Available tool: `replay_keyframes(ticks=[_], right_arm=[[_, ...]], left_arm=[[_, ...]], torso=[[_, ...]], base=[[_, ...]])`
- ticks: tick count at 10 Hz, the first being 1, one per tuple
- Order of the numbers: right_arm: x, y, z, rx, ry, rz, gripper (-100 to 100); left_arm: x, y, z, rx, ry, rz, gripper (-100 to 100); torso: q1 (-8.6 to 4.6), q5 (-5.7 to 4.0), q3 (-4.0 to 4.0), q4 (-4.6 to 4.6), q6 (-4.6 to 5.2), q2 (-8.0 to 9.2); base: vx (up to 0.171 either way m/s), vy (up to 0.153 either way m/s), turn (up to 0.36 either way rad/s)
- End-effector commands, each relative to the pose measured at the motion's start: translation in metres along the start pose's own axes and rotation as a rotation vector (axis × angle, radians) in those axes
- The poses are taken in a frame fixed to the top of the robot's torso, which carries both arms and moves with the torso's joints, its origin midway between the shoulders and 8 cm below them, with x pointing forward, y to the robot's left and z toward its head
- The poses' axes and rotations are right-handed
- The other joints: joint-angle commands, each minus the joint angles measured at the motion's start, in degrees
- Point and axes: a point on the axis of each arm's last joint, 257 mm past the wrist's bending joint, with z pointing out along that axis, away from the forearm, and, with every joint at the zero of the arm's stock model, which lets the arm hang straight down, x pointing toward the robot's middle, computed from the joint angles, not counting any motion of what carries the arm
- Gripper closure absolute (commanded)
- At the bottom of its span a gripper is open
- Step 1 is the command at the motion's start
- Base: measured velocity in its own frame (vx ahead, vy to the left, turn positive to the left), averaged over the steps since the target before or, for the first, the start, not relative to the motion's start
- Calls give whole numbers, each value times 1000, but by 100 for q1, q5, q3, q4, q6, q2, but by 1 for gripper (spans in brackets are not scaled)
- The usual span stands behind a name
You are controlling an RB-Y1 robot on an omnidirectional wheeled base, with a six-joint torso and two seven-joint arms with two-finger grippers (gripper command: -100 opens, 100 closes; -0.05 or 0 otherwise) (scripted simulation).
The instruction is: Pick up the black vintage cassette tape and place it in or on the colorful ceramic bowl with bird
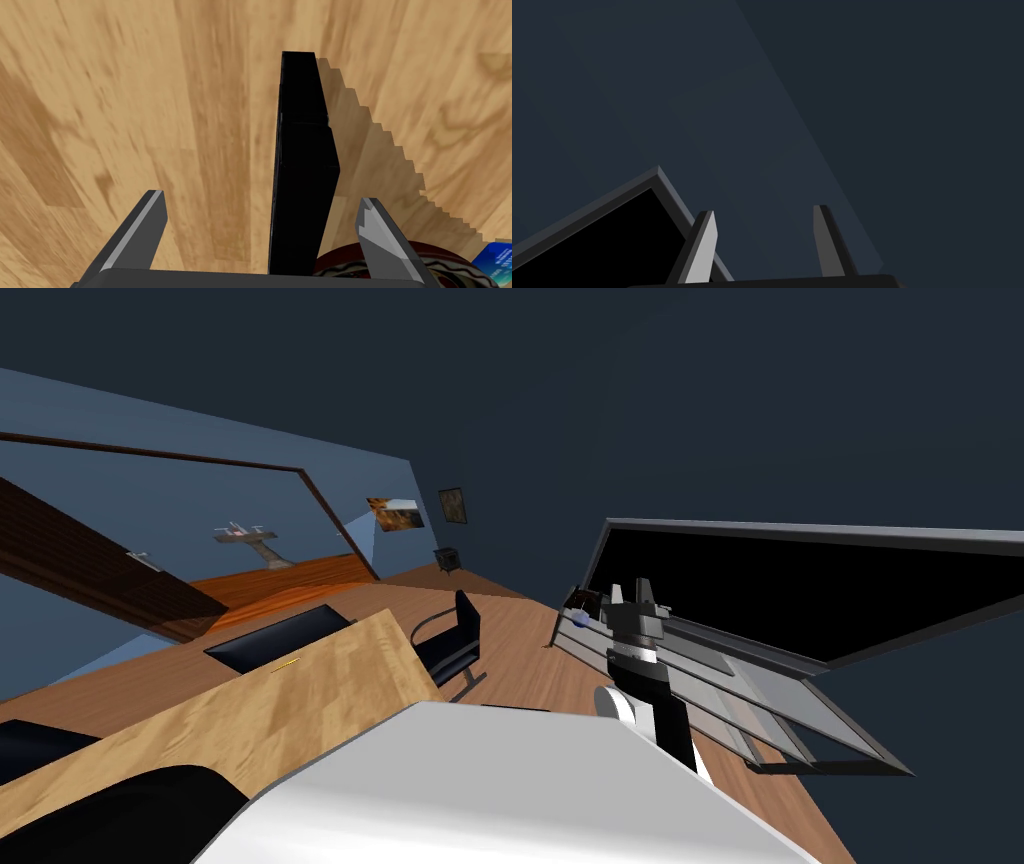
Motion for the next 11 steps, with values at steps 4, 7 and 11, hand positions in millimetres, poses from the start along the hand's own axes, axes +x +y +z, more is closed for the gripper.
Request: replay_keyframes(ticks=[4, 7, 11], right_arm=[[0, 0, 0, 0, 0, 0, 0], [0, 0, 0, 0, 0, 0, 0], [0, 0, 0, 0, 0, 0, 0]], left_arm=[[30, -6, 3, -12, -11, -47, -100], [43, -13, 4, -11, -9, -67, -100], [67, -20, 1, -25, -8, -108, -100]], torso=[[-11, -3, -3, -1, -2, -6], [-12, -3, -3, -1, 0, -5], [-7, -2, -1, 0, -1, -1]], base=[[-36, 54, -102], [-38, 46, -92], [-45, 56, -98]])
